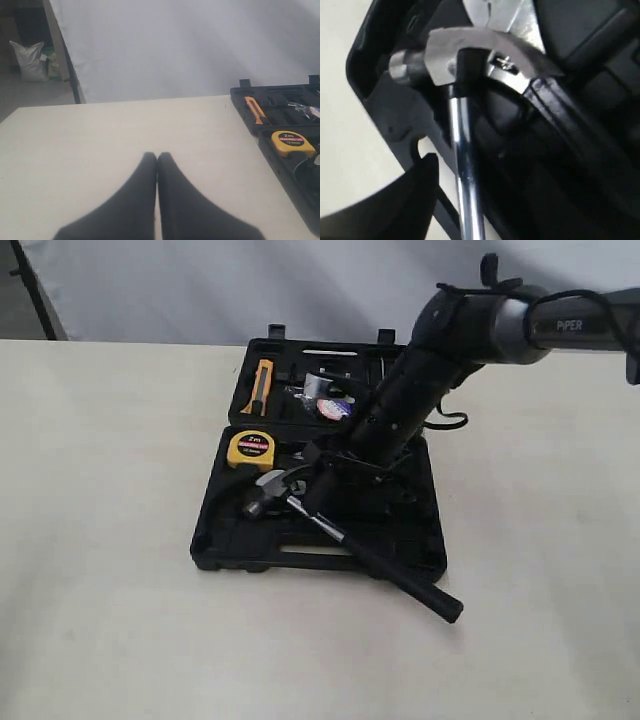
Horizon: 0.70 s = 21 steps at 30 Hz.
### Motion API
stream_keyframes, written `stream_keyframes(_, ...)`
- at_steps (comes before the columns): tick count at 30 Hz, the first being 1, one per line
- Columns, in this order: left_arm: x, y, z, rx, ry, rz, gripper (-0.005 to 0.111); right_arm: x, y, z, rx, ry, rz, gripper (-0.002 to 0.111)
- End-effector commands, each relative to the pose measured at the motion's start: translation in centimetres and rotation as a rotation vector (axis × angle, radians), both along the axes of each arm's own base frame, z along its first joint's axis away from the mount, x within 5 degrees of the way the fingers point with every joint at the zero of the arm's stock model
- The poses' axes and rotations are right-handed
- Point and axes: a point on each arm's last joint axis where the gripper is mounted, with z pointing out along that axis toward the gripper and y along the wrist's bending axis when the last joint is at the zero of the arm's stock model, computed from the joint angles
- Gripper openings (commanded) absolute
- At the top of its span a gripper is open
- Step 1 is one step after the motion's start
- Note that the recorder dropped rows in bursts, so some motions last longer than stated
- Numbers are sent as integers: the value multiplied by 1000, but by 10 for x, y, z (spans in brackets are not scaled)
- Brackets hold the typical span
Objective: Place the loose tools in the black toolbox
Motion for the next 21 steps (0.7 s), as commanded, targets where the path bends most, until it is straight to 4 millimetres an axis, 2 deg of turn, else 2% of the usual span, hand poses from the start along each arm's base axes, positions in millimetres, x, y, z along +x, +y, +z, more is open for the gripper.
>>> stream_keyframes(1,-2,0,-1,-27,-5,1,1,15,-7,39,-105,-57,-31,44)
stream_keyframes(3,-2,0,-1,-27,-5,1,1,19,0,59,-77,-118,-27,40)
stream_keyframes(5,-2,0,-1,-27,-5,1,1,14,11,72,-72,-154,3,39)
stream_keyframes(9,-2,0,-1,-27,-5,1,1,0,30,83,-198,-228,97,39)
stream_keyframes(13,-2,0,-1,-27,-5,1,1,-13,49,74,-339,-265,170,36)
stream_keyframes(18,-2,0,-1,-27,-5,1,1,-26,73,58,-352,-321,195,17)
stream_keyframes(21,-2,0,-1,-27,-5,1,1,-33,77,49,-365,-311,216,16)
